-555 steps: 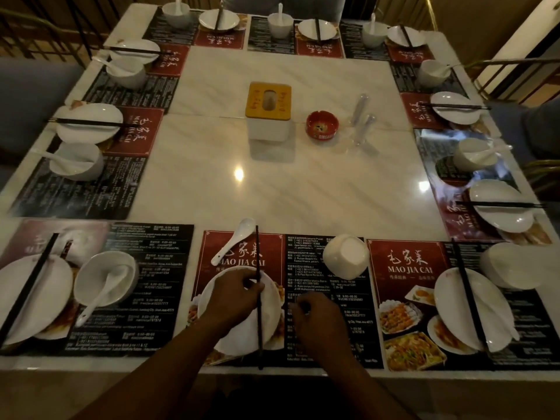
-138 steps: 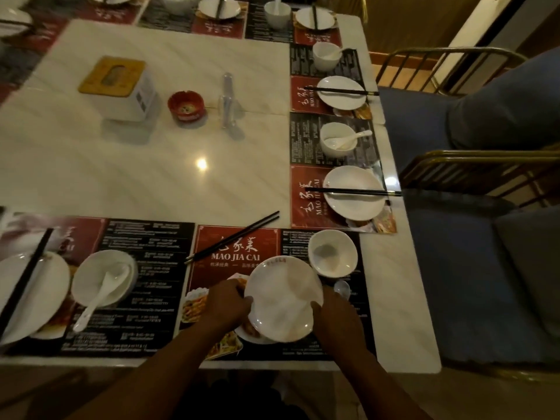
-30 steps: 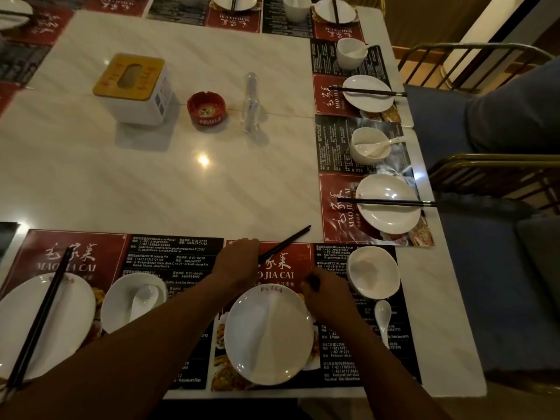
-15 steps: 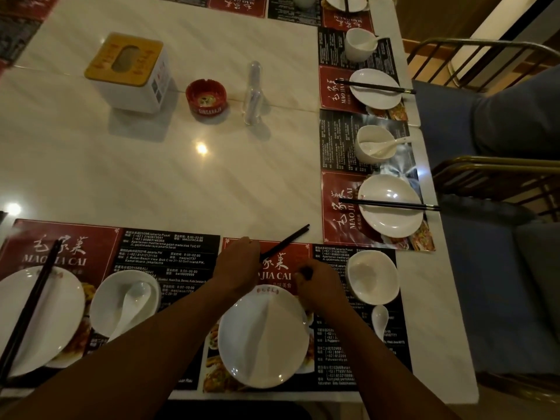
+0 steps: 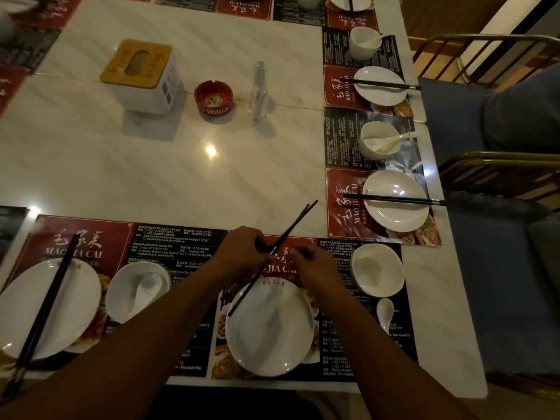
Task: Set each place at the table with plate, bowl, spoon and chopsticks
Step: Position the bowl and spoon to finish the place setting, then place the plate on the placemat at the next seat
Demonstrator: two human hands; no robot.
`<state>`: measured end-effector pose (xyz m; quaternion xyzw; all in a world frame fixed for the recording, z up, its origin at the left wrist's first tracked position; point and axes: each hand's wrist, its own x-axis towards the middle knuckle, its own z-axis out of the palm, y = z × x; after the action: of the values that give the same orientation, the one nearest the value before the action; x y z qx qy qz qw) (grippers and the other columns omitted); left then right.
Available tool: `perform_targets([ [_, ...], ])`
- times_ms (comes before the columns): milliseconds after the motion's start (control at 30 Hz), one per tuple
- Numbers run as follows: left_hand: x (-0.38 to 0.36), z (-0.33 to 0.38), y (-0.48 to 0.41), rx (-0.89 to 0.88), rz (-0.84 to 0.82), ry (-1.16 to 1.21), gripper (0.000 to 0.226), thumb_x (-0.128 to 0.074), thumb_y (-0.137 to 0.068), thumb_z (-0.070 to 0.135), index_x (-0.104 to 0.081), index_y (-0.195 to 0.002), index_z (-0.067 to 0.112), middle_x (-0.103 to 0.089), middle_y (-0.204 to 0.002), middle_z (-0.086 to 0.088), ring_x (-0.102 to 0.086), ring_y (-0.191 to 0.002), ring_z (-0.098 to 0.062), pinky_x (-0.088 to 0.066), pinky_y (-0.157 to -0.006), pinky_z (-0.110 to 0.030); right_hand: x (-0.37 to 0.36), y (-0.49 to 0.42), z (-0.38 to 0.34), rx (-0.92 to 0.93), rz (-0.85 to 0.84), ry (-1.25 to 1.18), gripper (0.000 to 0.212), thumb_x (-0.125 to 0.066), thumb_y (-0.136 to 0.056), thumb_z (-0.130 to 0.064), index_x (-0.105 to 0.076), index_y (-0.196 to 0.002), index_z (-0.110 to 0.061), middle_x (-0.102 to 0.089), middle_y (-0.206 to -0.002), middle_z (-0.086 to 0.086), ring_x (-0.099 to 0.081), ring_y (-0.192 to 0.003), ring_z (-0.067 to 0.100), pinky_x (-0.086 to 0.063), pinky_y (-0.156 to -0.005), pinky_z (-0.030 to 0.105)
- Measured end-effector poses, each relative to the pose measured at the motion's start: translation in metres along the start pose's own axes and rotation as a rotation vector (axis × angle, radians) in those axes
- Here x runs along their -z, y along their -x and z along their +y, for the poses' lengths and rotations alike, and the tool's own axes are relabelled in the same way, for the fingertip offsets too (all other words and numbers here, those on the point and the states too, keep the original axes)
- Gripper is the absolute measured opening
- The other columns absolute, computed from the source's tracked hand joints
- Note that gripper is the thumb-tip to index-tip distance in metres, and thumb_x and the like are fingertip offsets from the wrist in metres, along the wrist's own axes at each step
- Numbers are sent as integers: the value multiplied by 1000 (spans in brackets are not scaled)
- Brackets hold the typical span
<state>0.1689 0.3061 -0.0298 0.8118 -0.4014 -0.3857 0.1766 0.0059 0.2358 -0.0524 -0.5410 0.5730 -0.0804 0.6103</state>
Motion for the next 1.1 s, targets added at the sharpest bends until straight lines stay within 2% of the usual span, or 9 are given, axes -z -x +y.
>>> perform_targets([
  [67,-4,1,12,-1,-50,83,15,-82,-79,21,-71,-88,23,-70,-82,8,-68,-76,-5,-54,-68,-18,-4,3,-2,-37,-66,-126,15,-64,-95,-21,-74,-106,-20,-74,-102,2,-71,-96,23,-62,-82,41],
  [167,-16,-7,31,41,-61,216,16,-80,-81,17,-68,-89,24,-71,-85,5,-70,-77,-6,-59,-73,-25,-5,15,-2,-22,-123,-125,13,-63,-97,-18,-72,-105,-15,-75,-99,4,-73,-93,22,-58,-68,29],
  [233,-24,-15,42,68,-68,270,17,-79,-82,17,-67,-93,22,-72,-86,2,-72,-75,-7,-61,-73,-29,-5,25,2,-27,-145,-97,11,-62,-97,-19,-70,-103,-14,-74,-100,5,-73,-92,20,-56,-69,28],
  [433,-42,-40,72,161,28,318,17,-79,-83,19,-68,-96,20,-73,-84,1,-73,-69,-7,-62,-68,-28,-3,43,28,-17,-121,147,5,-65,-95,-17,-68,-91,-18,-73,-92,4,-74,-81,15,-61,-66,29],
  [533,-56,-45,85,183,45,261,11,-79,-83,24,-70,-89,19,-72,-78,2,-71,-63,-5,-59,-62,-23,-7,48,46,37,-82,314,17,-69,-92,-21,-67,-78,-29,-73,-85,-1,-73,-76,14,-63,-72,40],
  [600,-65,-47,91,208,42,276,9,-79,-83,22,-71,-84,18,-72,-77,1,-72,-63,-6,-61,-62,-24,-10,52,54,60,-49,382,21,-71,-91,-24,-65,-73,-33,-73,-82,-3,-73,-75,13,-63,-74,43],
  [733,-77,-53,94,213,-6,243,11,-81,-81,23,-76,-80,13,-75,-73,-1,-73,-62,-7,-63,-70,-34,-15,56,61,88,3,417,3,-73,-89,-27,-73,-86,-26,-74,-81,-3,-72,-73,11,-63,-75,42],
  [967,-81,-51,96,182,-75,168,12,-81,-81,25,-77,-82,15,-75,-70,0,-72,-62,-8,-63,-70,-35,-19,54,64,127,49,489,14,-73,-88,-31,-78,-93,-20,-76,-83,-4,-71,-76,8,-61,-81,38],
  [1100,-81,-53,94,125,-63,82,16,-81,-81,34,-78,-80,18,-73,-68,4,-70,-61,-5,-62,-74,-34,-20,58,67,166,81,550,20,-72,-88,-34,-75,-97,-17,-75,-92,-3,-68,-83,8,-58,-83,33],
])
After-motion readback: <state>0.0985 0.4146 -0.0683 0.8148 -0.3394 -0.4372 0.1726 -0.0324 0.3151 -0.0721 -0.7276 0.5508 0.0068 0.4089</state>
